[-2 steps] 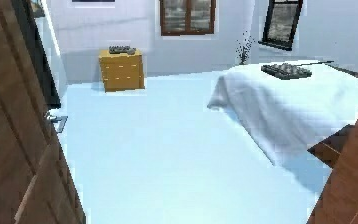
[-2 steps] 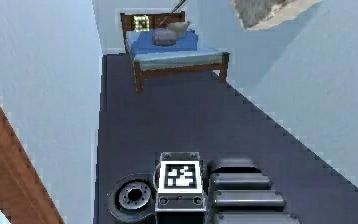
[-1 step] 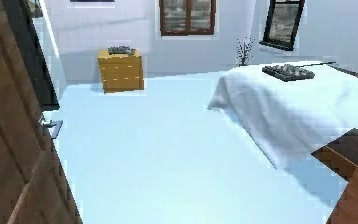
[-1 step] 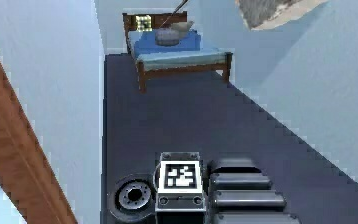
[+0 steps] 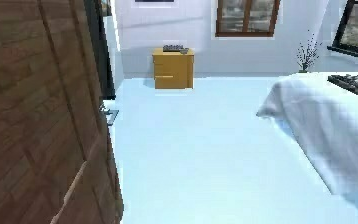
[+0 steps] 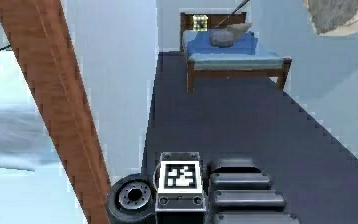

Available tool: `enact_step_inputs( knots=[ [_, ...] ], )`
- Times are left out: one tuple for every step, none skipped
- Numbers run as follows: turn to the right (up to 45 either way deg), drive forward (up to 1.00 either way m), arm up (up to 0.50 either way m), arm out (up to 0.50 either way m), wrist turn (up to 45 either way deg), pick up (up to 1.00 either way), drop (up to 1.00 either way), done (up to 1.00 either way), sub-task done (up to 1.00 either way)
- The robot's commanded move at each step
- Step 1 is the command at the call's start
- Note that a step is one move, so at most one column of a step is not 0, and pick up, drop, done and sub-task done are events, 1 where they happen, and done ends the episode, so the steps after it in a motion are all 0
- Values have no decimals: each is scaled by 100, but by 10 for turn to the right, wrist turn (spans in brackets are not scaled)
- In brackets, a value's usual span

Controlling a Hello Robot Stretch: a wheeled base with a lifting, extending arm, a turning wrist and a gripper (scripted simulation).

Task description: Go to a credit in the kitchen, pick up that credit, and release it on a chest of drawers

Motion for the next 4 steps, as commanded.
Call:
enact_step_inputs(
  knots=[
    [0, 75, 0, 0, 0, 0, 0, 0, 0],
    [-120, 0, 0, 0, 0, 0, 0, 0, 0],
    [0, 100, 0, 0, 0, 0, 0, 0, 0],
    [0, 100, 0, 0, 0, 0, 0, 0, 0]
  ],
)
